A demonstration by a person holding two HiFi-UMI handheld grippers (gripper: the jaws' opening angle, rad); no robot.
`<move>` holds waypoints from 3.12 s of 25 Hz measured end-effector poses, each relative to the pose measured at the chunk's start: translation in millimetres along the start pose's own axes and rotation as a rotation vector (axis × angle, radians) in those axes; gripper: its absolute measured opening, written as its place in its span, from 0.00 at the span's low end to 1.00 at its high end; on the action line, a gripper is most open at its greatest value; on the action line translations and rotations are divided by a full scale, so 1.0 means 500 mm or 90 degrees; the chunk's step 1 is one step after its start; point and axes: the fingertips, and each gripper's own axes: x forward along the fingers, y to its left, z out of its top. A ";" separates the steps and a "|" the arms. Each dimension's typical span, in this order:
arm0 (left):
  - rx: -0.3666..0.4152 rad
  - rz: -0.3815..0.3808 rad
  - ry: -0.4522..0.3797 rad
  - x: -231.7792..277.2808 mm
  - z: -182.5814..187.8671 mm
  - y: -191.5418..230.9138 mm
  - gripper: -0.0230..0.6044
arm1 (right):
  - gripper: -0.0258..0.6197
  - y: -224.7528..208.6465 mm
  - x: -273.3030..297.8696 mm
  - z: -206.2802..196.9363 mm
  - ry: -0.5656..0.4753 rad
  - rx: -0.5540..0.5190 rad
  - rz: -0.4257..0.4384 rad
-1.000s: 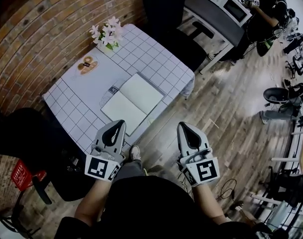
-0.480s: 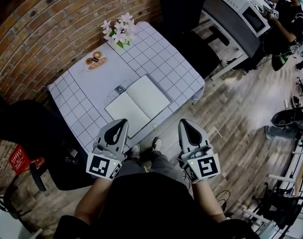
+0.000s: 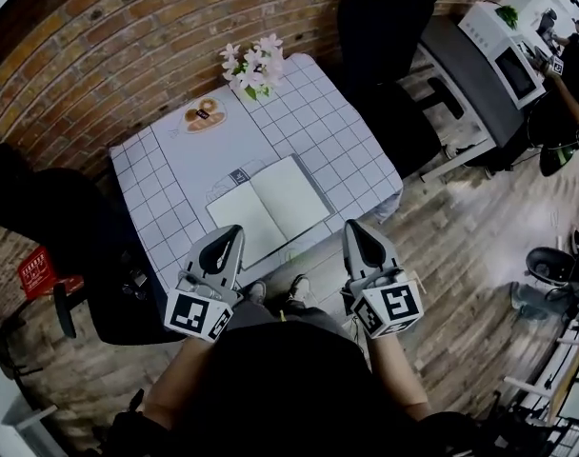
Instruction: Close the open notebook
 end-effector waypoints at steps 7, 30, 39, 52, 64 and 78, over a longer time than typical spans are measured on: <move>-0.032 0.088 0.033 -0.029 -0.072 0.051 0.08 | 0.06 -0.031 0.056 -0.066 0.058 -0.014 0.038; -0.063 0.207 0.328 -0.098 -0.472 0.138 0.08 | 0.23 -0.133 0.219 -0.351 0.291 0.001 0.074; -0.083 0.219 0.399 -0.100 -0.541 0.145 0.08 | 0.31 -0.189 0.252 -0.452 0.377 0.003 0.043; -0.078 0.210 0.438 -0.100 -0.572 0.130 0.08 | 0.35 -0.216 0.277 -0.519 0.428 0.033 0.012; -0.048 0.205 0.479 -0.098 -0.601 0.119 0.08 | 0.33 -0.206 0.277 -0.522 0.424 0.037 -0.001; -0.040 0.209 0.482 -0.098 -0.604 0.118 0.08 | 0.11 -0.214 0.271 -0.500 0.405 0.120 0.019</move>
